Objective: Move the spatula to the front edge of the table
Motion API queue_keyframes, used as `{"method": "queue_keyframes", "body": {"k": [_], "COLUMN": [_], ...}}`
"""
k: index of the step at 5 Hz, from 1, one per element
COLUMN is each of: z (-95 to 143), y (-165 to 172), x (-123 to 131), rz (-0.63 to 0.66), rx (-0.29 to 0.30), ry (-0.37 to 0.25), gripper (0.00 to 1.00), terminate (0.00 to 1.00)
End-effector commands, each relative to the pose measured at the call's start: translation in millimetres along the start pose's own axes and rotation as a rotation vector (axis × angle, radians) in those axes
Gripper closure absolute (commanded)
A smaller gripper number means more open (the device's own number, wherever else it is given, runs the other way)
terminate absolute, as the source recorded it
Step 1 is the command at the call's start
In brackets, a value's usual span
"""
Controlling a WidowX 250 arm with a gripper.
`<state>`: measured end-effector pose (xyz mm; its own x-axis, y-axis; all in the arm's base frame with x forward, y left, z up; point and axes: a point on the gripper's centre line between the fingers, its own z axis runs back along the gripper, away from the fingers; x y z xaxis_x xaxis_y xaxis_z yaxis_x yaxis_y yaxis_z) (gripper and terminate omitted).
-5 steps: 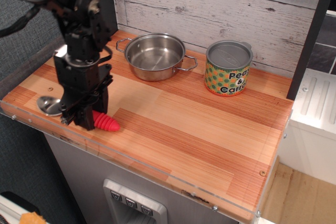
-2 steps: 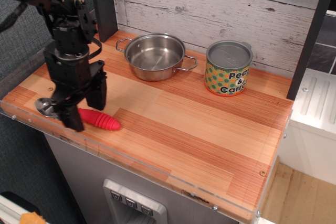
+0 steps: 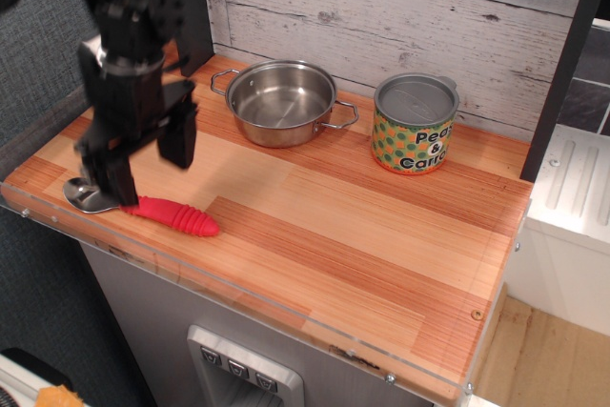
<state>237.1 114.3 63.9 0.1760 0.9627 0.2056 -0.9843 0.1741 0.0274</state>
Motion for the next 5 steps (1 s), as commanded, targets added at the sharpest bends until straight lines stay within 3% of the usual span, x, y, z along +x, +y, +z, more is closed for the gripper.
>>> {"method": "queue_keyframes", "body": {"k": [1, 3, 5], "z": [47.1, 56.4, 68.6], "y": [-32.6, -51.8, -64.2], "x": [0.1, -20.9, -56.5], "rz": [-0.463, -0.949, -1.088], "rx": [-0.061, -0.188, -0.221], "ry": [-0.171, -0.138, -0.155], "gripper": [0.0, 0.0, 0.0], "terminate": [0.0, 0.0, 0.0]}}
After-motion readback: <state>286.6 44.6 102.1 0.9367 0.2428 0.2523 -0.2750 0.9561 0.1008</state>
